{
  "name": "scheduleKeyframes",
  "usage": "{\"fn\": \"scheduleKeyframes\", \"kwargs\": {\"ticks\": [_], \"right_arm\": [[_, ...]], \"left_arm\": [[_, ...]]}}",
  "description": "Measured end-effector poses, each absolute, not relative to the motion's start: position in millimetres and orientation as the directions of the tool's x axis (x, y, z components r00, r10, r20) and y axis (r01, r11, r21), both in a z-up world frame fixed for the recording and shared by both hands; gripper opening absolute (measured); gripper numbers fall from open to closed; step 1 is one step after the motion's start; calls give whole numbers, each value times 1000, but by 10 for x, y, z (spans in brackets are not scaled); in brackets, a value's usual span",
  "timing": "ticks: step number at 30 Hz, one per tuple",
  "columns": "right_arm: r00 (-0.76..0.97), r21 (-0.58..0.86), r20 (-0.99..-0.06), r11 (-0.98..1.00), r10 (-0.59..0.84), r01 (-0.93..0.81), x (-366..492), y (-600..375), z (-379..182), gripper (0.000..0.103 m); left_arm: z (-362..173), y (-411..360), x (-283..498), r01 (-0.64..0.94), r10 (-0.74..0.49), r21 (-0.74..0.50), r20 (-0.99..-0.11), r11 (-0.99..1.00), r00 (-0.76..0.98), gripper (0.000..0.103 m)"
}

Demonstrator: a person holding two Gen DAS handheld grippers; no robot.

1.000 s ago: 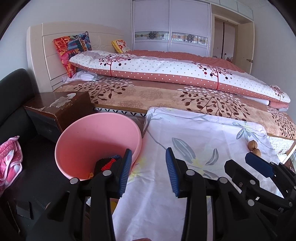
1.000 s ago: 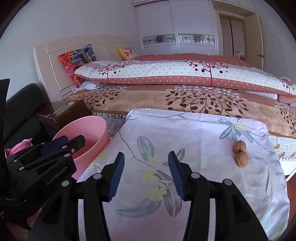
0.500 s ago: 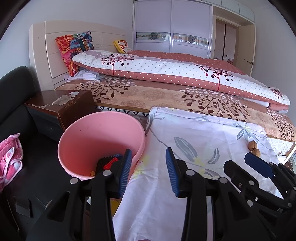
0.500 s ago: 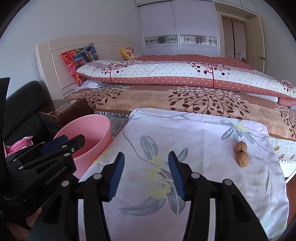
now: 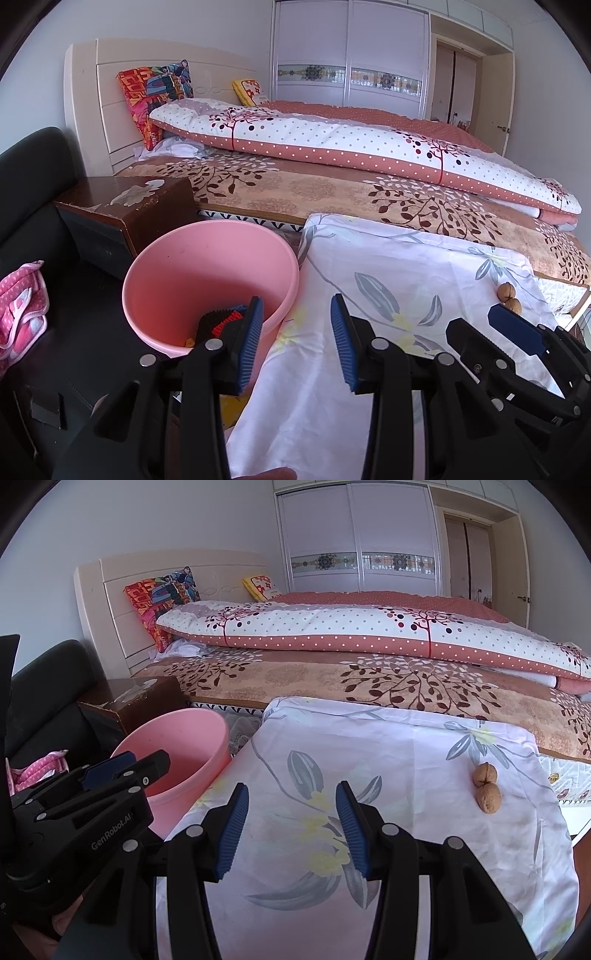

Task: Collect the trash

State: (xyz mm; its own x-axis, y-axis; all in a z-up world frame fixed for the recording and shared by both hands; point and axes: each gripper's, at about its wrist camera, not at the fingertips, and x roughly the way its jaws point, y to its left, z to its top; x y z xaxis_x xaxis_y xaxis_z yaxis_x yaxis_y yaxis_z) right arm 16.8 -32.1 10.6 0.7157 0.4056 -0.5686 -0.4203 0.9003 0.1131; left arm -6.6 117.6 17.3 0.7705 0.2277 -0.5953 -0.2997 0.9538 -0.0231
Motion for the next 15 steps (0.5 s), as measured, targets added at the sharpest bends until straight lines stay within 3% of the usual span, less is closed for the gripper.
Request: {"fn": "scheduleKeyframes", "kwargs": {"ticks": [15], "right_arm": [[729,119,-544,899,414,-422,108,-330,170,49]], "left_arm": [[208,1206,-117,-306,234,-24,-591,952,772,38]]}}
